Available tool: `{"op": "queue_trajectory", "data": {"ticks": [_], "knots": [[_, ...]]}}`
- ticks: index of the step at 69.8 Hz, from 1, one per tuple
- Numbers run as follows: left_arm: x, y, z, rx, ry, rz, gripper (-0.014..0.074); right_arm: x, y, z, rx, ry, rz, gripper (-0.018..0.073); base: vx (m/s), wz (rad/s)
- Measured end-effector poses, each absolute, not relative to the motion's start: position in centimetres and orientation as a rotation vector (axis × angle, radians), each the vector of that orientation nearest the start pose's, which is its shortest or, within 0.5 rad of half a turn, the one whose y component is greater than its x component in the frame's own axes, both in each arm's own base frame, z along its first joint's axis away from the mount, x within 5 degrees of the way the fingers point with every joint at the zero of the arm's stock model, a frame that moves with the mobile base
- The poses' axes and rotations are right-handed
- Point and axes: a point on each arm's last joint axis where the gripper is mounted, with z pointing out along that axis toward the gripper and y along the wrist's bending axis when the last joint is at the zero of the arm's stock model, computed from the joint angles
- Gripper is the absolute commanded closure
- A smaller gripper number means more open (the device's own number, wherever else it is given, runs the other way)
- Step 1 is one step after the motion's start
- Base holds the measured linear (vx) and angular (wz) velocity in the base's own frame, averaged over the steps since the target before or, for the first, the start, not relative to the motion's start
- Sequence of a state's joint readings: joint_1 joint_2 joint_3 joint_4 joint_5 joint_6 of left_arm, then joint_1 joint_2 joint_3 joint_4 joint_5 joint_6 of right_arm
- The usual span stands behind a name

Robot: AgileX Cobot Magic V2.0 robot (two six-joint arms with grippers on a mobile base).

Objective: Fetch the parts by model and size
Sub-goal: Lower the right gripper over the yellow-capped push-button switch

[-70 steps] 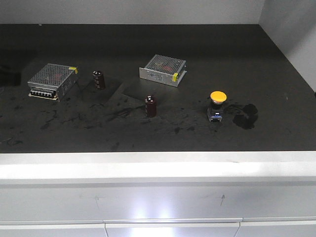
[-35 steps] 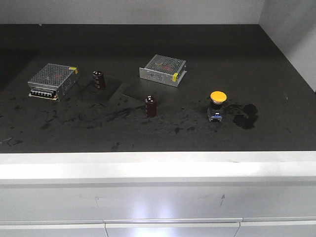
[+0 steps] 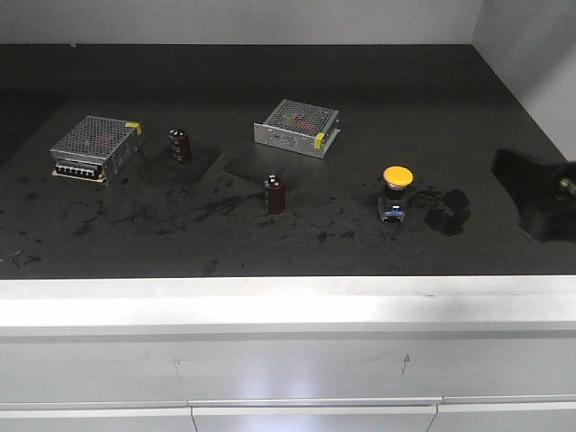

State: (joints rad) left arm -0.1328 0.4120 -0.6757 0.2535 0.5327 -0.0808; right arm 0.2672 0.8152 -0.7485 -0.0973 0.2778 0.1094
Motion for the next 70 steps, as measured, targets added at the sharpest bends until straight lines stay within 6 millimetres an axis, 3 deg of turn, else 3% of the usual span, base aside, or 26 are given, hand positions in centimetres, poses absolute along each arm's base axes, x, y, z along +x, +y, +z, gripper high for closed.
{"op": "queue_trajectory", "data": {"ticks": [23, 40, 55, 70], "knots": [[7.4, 0.2, 36.3, 0.142, 1.735, 0.116, 0.0603, 25.1, 6.7, 37.9, -0.226, 2.107, 0.134, -0.0036, 0.0, 0.0], [7.4, 0.2, 36.3, 0.141, 1.74, 0.117, 0.0603, 31.4, 8.4, 38.0, -0.221, 2.346, 0.102, -0.0036, 0.0, 0.0], [7.4, 0.2, 36.3, 0.142, 1.74, 0.116, 0.0603, 35.6, 9.5, 36.6, -0.182, 2.57, 0.062, -0.0036, 0.0, 0.0], [7.4, 0.2, 36.3, 0.144, 1.74, 0.117, 0.0603, 39.2, 10.5, 33.4, -0.184, 2.725, 0.018, -0.0036, 0.0, 0.0]]}}
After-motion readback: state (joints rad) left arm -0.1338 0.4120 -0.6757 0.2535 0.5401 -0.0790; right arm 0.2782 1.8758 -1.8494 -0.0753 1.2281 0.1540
